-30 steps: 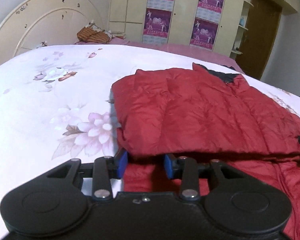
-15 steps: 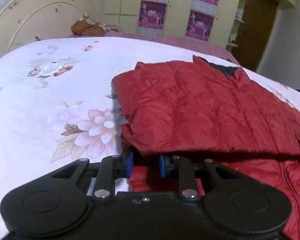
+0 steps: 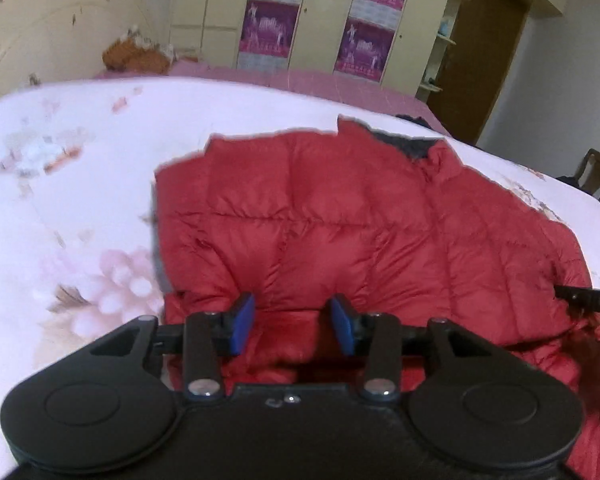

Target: Fold large clothes

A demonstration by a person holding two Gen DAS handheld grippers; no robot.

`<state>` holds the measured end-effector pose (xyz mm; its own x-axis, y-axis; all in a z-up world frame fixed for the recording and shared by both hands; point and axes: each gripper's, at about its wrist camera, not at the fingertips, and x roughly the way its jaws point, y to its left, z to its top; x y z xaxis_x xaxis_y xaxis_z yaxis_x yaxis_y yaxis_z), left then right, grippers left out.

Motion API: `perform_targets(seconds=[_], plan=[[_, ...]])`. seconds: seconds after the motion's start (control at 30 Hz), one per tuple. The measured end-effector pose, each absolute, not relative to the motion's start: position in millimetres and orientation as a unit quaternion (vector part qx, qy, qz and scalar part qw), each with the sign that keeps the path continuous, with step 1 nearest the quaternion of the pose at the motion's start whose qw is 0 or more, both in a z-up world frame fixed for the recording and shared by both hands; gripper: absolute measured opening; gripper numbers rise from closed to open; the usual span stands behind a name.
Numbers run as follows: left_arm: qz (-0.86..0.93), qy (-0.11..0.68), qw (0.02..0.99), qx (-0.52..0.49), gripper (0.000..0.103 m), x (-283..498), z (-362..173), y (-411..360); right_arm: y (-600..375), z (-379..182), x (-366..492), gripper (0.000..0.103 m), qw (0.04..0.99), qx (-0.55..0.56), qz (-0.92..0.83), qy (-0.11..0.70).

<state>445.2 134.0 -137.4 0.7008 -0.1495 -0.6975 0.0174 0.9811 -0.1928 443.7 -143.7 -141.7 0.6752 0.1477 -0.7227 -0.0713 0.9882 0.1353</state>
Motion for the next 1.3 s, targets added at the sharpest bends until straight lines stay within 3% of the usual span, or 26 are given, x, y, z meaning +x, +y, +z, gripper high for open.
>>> perform_targets(seconds=[0.07,0.23,0.5,0.63,0.77,0.97,1.3], plan=[[-0.043,0.380,0.920,-0.086,0.041,440.8,-129.0,138.4,-145.7,-128.9,438.7,0.020,0.917,0.043,0.059,0.391],[-0.059,0.334,0.936,-0.093,0.056,453.2,-104.2,133.5,-141.4,-94.2,442.2,0.020,0.935,0.067,0.083,0.337],[-0.067,0.363,0.929,-0.021,0.059,525.1,-143.8,101.3,-75.7,-147.6,506.3,0.020,0.909,-0.003,0.142,0.393],[-0.065,0.345,0.936,-0.035,0.057,505.5,-131.6,109.4,-87.6,-136.2,494.8,0.020,0.917,0.006,0.136,0.374],[-0.089,0.320,0.941,-0.057,0.069,472.7,-113.7,92.6,-102.5,-115.6,458.2,0.020,0.924,0.061,0.134,0.352],[-0.111,0.334,0.936,-0.033,0.064,457.2,-127.5,54.9,-63.7,-128.9,432.1,0.020,0.913,0.009,0.176,0.369],[-0.029,0.351,0.936,0.016,0.061,436.6,-135.9,120.4,-133.4,-141.2,427.0,0.020,0.916,0.011,0.069,0.394]])
